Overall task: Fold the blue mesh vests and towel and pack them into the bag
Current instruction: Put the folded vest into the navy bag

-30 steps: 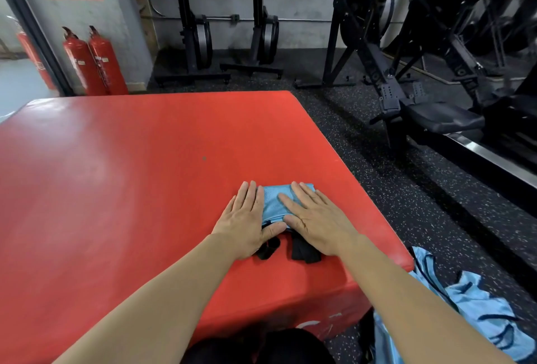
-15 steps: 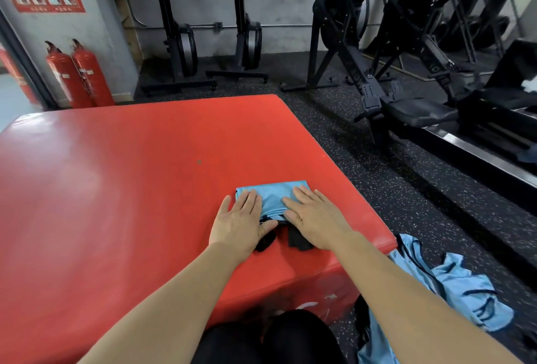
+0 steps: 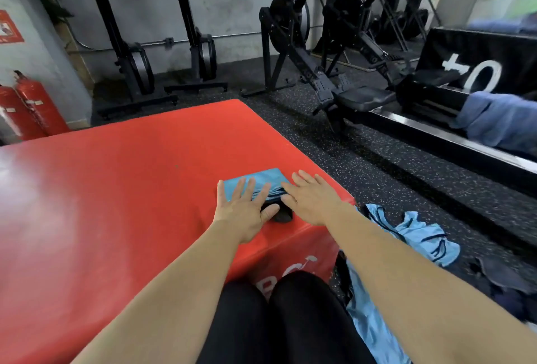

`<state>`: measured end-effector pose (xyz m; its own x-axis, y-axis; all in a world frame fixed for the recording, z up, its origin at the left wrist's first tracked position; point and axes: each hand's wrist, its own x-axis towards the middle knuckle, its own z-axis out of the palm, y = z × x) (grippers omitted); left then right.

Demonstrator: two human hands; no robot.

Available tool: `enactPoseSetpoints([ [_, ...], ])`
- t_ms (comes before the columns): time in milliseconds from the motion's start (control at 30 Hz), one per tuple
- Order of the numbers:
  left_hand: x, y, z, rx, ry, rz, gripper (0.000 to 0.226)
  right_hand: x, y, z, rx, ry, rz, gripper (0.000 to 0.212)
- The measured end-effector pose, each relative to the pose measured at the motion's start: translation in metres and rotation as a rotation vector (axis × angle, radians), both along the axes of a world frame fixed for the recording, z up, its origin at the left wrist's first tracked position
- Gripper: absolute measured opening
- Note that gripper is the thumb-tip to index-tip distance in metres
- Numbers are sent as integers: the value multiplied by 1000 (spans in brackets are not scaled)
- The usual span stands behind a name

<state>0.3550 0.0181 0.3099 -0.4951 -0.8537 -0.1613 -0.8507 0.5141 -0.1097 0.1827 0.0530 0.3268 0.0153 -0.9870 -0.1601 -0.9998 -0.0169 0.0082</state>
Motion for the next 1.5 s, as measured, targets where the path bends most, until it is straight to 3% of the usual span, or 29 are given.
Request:
enactPoseSetpoints([
  [433, -118, 74, 19, -5, 8, -424, 61, -78, 134, 5, -103, 13, -376, 56],
  [700, -210, 129, 2, 10, -46, -641, 61, -156, 232, -12, 6, -37, -648, 55],
  [800, -253, 151, -10, -4, -74, -745, 61, -191, 264, -26, 27, -10, -744, 45],
  [900, -298, 174, -21, 22, -80, -818, 61, -226, 297, -44, 63, -52, -821, 35],
  [1100, -387, 216, -55, 10, -123, -948, 65, -296, 359, -94, 68, -64, -936, 38],
  [1500, -530, 244, -185, 197, -243, -1041, 67, -401, 435, -250, 126, -364, -1292, 32],
])
